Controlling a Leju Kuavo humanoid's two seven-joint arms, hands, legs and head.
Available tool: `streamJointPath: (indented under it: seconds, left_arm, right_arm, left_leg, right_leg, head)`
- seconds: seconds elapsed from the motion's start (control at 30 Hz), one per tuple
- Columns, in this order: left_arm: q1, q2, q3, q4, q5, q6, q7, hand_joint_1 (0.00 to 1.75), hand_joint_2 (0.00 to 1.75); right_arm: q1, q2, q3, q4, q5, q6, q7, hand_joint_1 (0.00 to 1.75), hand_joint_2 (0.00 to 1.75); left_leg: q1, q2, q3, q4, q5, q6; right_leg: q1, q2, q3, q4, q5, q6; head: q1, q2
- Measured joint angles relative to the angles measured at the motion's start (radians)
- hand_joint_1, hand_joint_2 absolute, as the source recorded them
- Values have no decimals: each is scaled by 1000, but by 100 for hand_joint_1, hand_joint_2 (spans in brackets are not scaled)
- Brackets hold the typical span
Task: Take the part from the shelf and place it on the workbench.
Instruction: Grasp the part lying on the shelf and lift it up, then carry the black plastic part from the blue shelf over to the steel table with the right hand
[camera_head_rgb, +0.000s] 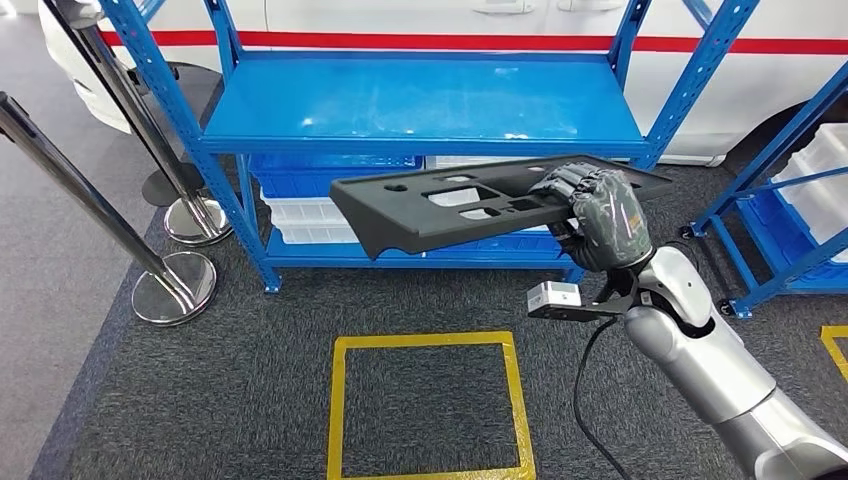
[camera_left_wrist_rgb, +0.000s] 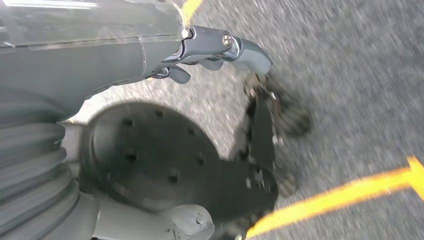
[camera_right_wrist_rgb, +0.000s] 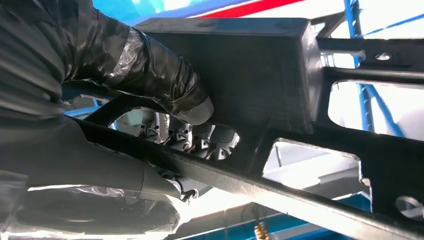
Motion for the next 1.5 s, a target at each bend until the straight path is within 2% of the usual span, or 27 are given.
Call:
streamJointPath:
  seconds: [0.07,0.1,0.17,0.2,0.23,0.3,0.33,0.4,0.43,0.5,0.57,0.6,0.67,0.7,0.73,0.8,0.87,0.97,1.03,1.1,1.13,1.17,1.2,1.3,1.37,1.43,1.5]
  left_arm:
    - [1,0,0,0,1,-2,0,0,175]
    - [1,0,0,0,2,-3,0,0,175]
    - [1,0,0,0,3,-4,-1,0,175]
    - [1,0,0,0,3,-5,-1,0,175]
    - [1,-1,0,0,3,-5,-1,0,175]
    - [0,-2,0,0,3,-5,-2,0,175]
    - [0,-3,0,0,3,-5,-2,0,175]
    - [2,-2,0,0,3,-5,-3,0,175]
    - [2,-2,0,0,3,-5,-3,0,175]
    - [3,-2,0,0,3,-5,-4,0,175]
    - [3,-2,0,0,4,-5,-13,0,175]
    - [3,-2,0,0,5,-5,-20,0,175]
    - [3,-1,0,0,7,-5,-30,0,175]
    - [3,-1,0,0,7,-5,-32,0,175]
    - [3,-1,0,0,7,-5,-33,0,175]
    - [2,-1,0,-1,7,-4,-34,0,175]
    - [2,0,0,-1,7,-4,-34,0,175]
    - [3,0,0,-1,9,-3,-35,0,175]
    - [3,-1,0,-1,11,-3,-37,0,175]
    - [5,-1,0,-1,14,-3,-37,0,175]
    - [6,-1,0,-1,15,-3,-37,0,175]
    - [7,-1,0,-1,15,-3,-37,0,175]
    - [7,-1,0,-1,16,-4,-38,0,175]
    - [5,-1,0,-1,18,-4,-39,0,175]
    - [4,-1,0,-1,18,-4,-40,0,175]
    - [6,-1,0,-1,18,-5,-42,0,175]
    - [6,0,0,-1,18,-5,-42,0,175]
  right_arm:
    - [-12,4,8,3,2,8,5,175,175]
    - [-16,6,12,5,3,10,8,175,175]
    - [-24,10,21,9,3,15,11,175,175]
    - [-29,12,26,11,3,16,12,175,175]
    - [-35,14,30,12,4,17,12,175,175]
    - [-47,18,38,12,5,18,13,175,175]
    - [-52,19,41,13,5,19,14,175,175]
    - [-58,22,47,15,6,20,15,175,175]
    - [-61,24,50,17,6,20,15,175,175]
    - [-66,28,57,20,6,21,15,175,175]
    - [-69,29,60,21,6,21,17,175,175]
    - [-69,30,61,22,6,21,18,175,175]
    - [-70,30,67,25,6,19,21,175,175]
    - [-70,30,71,26,6,19,21,175,175]
    - [-70,30,73,26,6,18,22,175,175]
    - [-70,30,75,26,6,17,22,175,175]
    - [-71,30,76,27,6,16,23,175,175]
    - [-73,30,81,27,6,15,24,175,175]
    - [-73,30,82,29,6,14,24,175,175]
    - [-72,30,85,31,6,13,24,175,175]
    - [-71,30,87,33,6,13,24,175,175]
    - [-71,30,89,35,6,13,24,175,175]
    - [-71,30,89,36,6,13,24,175,175]
    - [-73,30,90,37,6,12,24,175,175]
    - [-71,29,91,37,6,10,24,175,175]
    - [-71,29,92,37,7,9,25,175,175]
    - [-73,29,93,37,7,9,25,175,175]
  left_leg:
    - [-3,2,-35,2,29,6]
    - [-4,2,-54,5,41,6]
    - [-5,2,-95,18,64,4]
    - [-5,2,-116,27,72,2]
    - [-5,2,-135,39,79,-2]
    - [-8,1,-162,62,90,-11]
    - [-9,0,-169,69,97,-16]
    - [-11,0,-177,71,112,-25]
    - [-10,-1,-184,76,106,-31]
    - [-6,-4,-209,131,37,-45]
    - [2,-5,-238,249,-59,-58]
    - [6,-5,-248,310,-79,-63]
    - [10,-5,-235,360,-47,-67]
    - [12,-5,-204,336,-16,-65]
    - [11,-6,-156,277,4,-59]
    - [8,-7,-50,126,-8,-47]
    - [3,-8,-3,44,-32,-38]
    - [7,-8,-6,19,-11,-21]
    - [9,-8,-12,12,5,-9]
    - [6,-14,-27,16,13,-4]
    - [5,-19,-33,20,15,-4]
    - [4,-26,-39,25,16,-5]
    - [4,-34,-44,31,16,-6]
    - [2,-57,-62,56,11,-17]
    - [2,-72,-78,68,12,-27]
    - [3,-80,-87,73,11,-36]
    - [2,-59,-111,118,-18,-49]
  right_leg:
    - [1,1,-21,120,-102,3]
    - [1,2,-25,179,-119,5]
    - [0,2,-2,228,-81,8]
    - [-1,2,31,203,-51,8]
    - [-1,1,79,147,-41,7]
    - [3,2,174,13,-73,-1]
    - [6,2,199,-29,-94,-6]
    - [8,0,198,-45,-93,-22]
    - [5,-1,188,-45,-83,-30]
    - [-1,-4,161,-47,-60,-46]
    - [0,-4,132,-47,-39,-53]
    - [0,-4,118,-46,-29,-53]
    - [1,-4,93,-44,-10,-49]
    - [1,-4,82,-43,-1,-47]
    - [1,-4,74,-42,7,-44]
    - [3,-3,65,-42,21,-35]
    - [3,-5,62,-45,35,-23]
    - [1,-4,54,-38,30,-5]
    - [0,0,17,50,-32,-1]
    - [0,1,-35,183,-99,3]
    - [0,1,-47,222,-111,5]
    - [-1,2,-39,222,-102,6]
    - [-2,4,-11,181,-77,6]
    - [-5,45,89,5,-20,-1]
    - [-3,55,99,-22,-25,-8]
    - [-5,38,97,-25,-22,-18]
    - [-10,18,99,-30,-19,-31]
  head:
    - [0,0]
    - [0,0]
    - [0,0]
    - [0,0]
    - [0,0]
    - [0,0]
    - [0,0]
    - [0,0]
    - [-1,0]
    - [-1,0]
    - [-1,0]
    - [-1,0]
    - [-1,0]
    - [-1,0]
    - [-1,0]
    - [-1,0]
    - [-1,0]
    - [-1,0]
    - [0,0]
    - [-1,0]
    - [-1,0]
    - [-1,0]
    - [-1,0]
    - [0,0]
    - [0,0]
    - [0,0]
    - [0,0]
